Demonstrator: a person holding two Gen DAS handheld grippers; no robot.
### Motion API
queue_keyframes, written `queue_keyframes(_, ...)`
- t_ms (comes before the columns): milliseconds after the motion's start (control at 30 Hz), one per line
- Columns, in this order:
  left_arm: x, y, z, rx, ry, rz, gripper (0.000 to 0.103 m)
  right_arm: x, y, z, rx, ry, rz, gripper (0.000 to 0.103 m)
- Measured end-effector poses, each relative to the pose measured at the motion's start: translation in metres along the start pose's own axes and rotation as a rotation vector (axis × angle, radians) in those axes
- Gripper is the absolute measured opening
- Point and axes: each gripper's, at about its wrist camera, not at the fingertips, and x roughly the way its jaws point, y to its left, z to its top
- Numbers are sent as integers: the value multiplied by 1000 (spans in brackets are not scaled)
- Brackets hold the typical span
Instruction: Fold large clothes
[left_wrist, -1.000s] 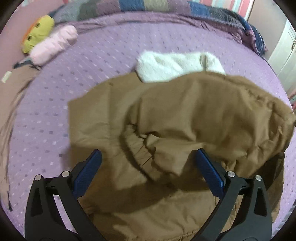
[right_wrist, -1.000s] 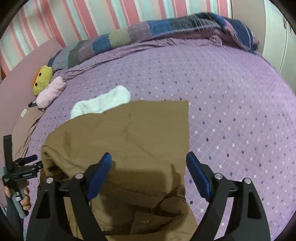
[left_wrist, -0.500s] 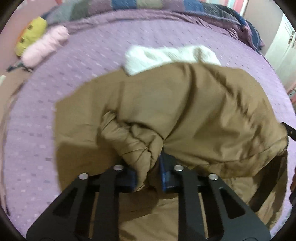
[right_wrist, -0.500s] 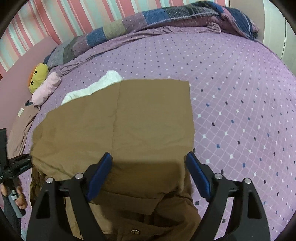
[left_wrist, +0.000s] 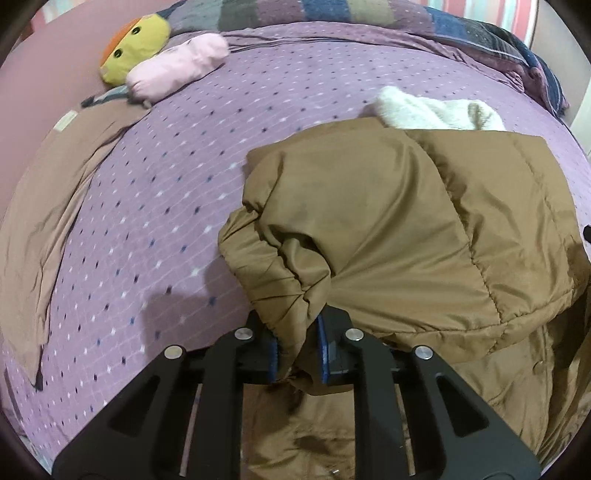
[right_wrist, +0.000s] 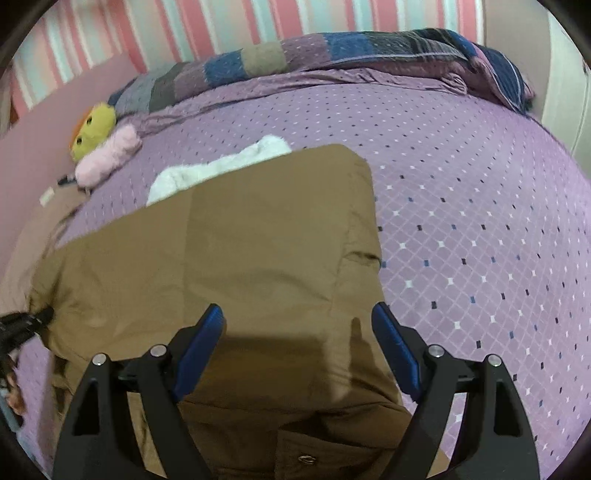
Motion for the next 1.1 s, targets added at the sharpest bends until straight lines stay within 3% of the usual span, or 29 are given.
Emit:
queue_keyframes(233,4,14,-14,-18,-5,-14,21,19,7,-20,-56,57,-55,83)
queue_keyframes(433,-13,16,-20,-13,-50,45,41,-3,9,-19,-65,-7,-37,83)
queue_keyframes(533,-31,16,-27,-11,-86,59,52,-19,13,-16,-74,-52,-31,83)
queue_keyframes(700,-71,8,-23,-11,-237,96,91,-40,25,-5,-81,-120,-14,84)
queue_keyframes(767,-83,0,-17,-16,-308,106,94,-49,34,2,-89,-169,-20,91)
queue_keyframes(867,-95,-11,-6,-28,-392,56,95,-59,46,12,-92,-245,-20,97)
queue_keyframes(1100,-73,-32,27,-38,-413,8,95,-43,59,39,-88,-295,0,99)
